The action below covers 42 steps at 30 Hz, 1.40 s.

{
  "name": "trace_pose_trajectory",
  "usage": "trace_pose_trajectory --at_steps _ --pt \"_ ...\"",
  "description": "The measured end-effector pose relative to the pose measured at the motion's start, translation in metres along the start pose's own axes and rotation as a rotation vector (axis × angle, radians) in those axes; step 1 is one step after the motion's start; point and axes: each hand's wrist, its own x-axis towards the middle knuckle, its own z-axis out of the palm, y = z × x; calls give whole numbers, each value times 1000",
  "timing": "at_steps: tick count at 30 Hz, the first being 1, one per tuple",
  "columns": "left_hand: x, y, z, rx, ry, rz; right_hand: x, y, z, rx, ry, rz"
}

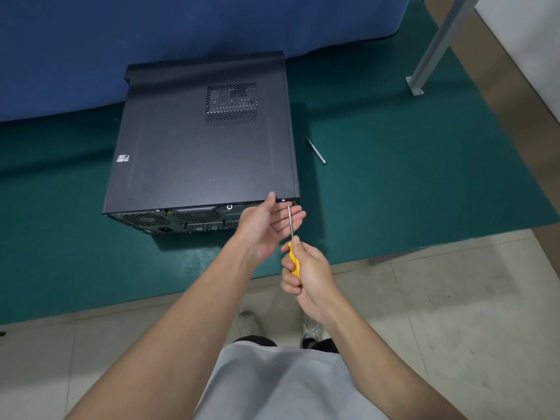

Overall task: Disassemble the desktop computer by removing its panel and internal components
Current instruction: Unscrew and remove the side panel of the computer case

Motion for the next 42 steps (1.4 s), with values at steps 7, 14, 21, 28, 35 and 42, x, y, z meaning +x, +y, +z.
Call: trace_pose_trajectory --at_steps 7,14,21,28,35,42 --pt "2 3 1 55 19 16 5 4 -4 108 -59 26" --pt "3 4 0 78 30 19 11 6 -8 271 -144 77" --pt "5 4 0 85 33 21 18 9 -10 630 -375 247" --pt "5 6 0 104 40 18 14 5 0 510 -224 163" --pt "2 6 2 119 34 23 8 1 33 -7 177 -16" --pt "0 4 3 196 76 74 5 4 45 -1006 433 -270"
